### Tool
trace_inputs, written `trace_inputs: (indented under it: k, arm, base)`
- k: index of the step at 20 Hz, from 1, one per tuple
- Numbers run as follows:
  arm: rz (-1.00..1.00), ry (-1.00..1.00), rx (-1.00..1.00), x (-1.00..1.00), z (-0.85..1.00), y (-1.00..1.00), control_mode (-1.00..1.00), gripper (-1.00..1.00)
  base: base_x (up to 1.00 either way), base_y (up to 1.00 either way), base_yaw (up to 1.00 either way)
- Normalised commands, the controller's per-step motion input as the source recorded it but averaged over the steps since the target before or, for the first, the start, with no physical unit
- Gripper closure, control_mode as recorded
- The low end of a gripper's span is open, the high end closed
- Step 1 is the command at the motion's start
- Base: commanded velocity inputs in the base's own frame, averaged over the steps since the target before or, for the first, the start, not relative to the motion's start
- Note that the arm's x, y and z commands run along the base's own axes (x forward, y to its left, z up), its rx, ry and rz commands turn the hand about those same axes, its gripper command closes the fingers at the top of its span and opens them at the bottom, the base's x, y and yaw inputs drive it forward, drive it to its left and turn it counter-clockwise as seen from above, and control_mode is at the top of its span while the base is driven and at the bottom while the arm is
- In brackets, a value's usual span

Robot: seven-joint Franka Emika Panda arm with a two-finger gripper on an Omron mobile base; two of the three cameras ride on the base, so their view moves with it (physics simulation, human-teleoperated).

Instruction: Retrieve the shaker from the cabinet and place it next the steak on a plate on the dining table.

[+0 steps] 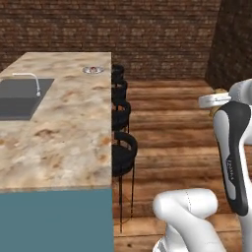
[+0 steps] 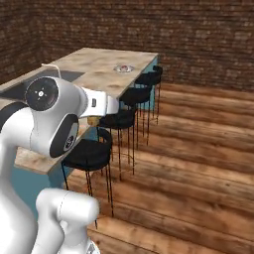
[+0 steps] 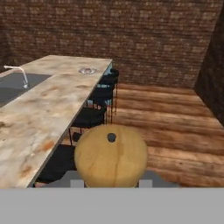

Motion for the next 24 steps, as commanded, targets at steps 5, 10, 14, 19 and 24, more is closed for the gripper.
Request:
trace_inputs:
  k: [5, 10, 14, 19, 24]
  arm:
    - [0.0, 0.0, 0.0, 0.0, 0.0, 0.0, 1.0, 1.0]
    - [0.0, 0.0, 0.0, 0.0, 0.0, 0.0, 1.0, 1.0]
    - [0.0, 0.0, 0.0, 0.0, 0.0, 0.0, 1.0, 1.0]
    - [0.0, 0.0, 0.0, 0.0, 0.0, 0.0, 1.0, 1.0]
    - [0.0, 0.0, 0.0, 0.0, 0.0, 0.0, 1.0, 1.0]
  base:
    - [0.92, -0.9, 0.53]
    - [0.83, -0.93, 0.52]
    - [0.61, -1.0, 0.5]
    - [0.51, -1.0, 0.44]
    - [0.55, -0.99, 0.42]
